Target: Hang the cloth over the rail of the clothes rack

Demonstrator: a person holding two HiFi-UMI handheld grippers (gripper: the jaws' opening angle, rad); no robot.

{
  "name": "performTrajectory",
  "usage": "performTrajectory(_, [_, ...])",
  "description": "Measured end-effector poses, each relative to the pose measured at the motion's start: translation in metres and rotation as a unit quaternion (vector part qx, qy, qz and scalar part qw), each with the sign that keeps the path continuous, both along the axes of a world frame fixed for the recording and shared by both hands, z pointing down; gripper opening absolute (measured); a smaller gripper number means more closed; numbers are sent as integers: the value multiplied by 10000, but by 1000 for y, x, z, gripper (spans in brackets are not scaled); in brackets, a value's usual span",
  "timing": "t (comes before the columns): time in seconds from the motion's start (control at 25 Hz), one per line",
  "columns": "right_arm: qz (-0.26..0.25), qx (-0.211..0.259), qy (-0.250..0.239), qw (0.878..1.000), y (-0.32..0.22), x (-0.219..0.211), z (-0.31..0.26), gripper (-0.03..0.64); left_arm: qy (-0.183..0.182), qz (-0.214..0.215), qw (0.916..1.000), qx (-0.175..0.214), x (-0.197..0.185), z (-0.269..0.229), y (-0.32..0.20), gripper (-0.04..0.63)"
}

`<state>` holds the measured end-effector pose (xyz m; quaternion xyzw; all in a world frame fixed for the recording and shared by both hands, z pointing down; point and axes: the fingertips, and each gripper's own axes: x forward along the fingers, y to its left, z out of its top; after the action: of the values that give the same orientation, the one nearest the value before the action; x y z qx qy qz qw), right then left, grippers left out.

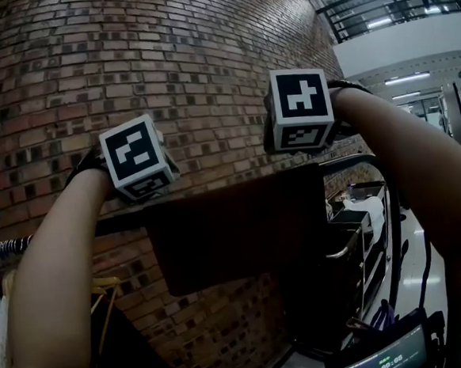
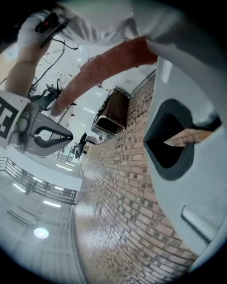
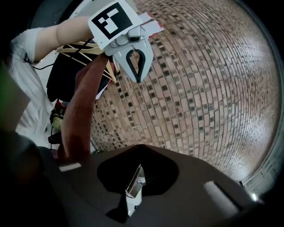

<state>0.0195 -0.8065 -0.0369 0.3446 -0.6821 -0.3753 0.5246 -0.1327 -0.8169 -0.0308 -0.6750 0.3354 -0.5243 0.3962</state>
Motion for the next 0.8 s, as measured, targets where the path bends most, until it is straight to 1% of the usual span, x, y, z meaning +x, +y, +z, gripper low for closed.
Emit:
performTrajectory(0.08, [13,58,-42,10000,3,2,-2,2,48,143,9997,205,4,-8,6,2])
performTrajectory(0.28, [-86,349,-165,9992,23,2,-12,2,269,17,9978,608,3,-23,24,2])
performTrajectory(0.36, [-205,439,-370,9981,34,-1,-17,2,495,15,9954,821,6,-33,35,2])
performTrajectory(0.44, [-386,339,-728,9960,47,-4,-16,2,833,-10,9916,989,9,-40,45,2])
performTrajectory(0.52, [-593,383,-1158,9908,60,-5,-15,2,1213,-1,9876,998,14,-36,57,2])
performTrajectory(0.64, [-923,568,-1836,9770,84,-4,-6,2,1640,38,9828,846,20,-16,80,2])
performTrajectory(0.72, [-1094,480,-2139,9695,103,-1,15,2,1844,70,9797,784,24,2,99,2])
performTrajectory(0.8, [-1149,296,-2297,9660,123,6,42,2,2135,87,9742,723,28,22,120,2])
